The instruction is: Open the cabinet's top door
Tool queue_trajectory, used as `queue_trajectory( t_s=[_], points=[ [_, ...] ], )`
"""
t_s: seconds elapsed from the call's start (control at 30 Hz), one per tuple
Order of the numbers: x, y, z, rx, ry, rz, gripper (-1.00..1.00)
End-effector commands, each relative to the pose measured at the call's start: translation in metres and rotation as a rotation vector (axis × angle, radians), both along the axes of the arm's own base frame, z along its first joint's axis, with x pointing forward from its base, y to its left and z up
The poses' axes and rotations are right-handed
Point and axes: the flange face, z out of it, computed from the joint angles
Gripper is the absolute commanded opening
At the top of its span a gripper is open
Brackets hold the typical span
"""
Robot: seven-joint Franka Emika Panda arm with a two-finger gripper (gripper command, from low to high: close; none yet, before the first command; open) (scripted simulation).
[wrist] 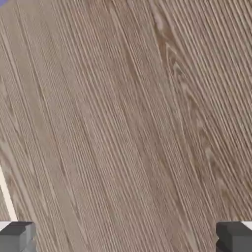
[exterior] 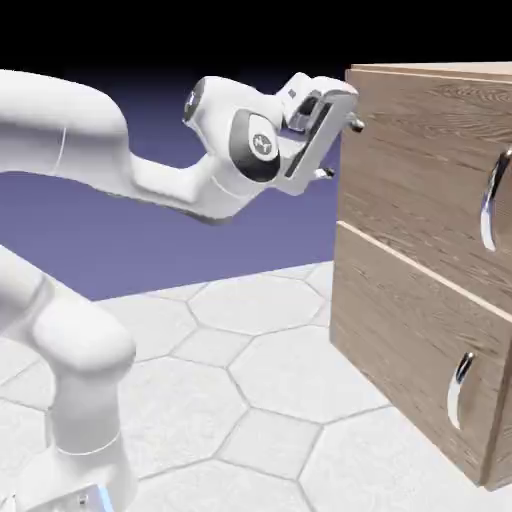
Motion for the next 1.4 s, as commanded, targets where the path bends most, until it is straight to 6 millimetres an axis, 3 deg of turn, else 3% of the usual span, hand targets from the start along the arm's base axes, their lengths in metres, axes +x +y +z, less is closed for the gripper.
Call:
queue_trajectory(
  t_s=[0.0, 0.33, 0.63, 0.93, 1.27, 1.33, 1.37],
  points=[
    [-0.001, -0.003, 0.003, -0.043, -0.019, 0.014, 1.00],
    [-0.001, -0.044, 0.019, -0.479, -0.190, 0.109, 1.00],
    [0.012, -0.092, 0.008, -0.879, -0.294, 0.146, 1.00],
    [0.038, -0.145, -0.028, -1.287, -0.338, 0.171, 1.00],
    [0.077, -0.201, -0.095, -1.750, -0.320, 0.226, 1.00],
    [0.078, -0.203, -0.098, -1.764, -0.319, 0.229, 1.00],
    [0.089, -0.203, -0.098, -1.763, -0.319, 0.229, 1.00]
  ],
)
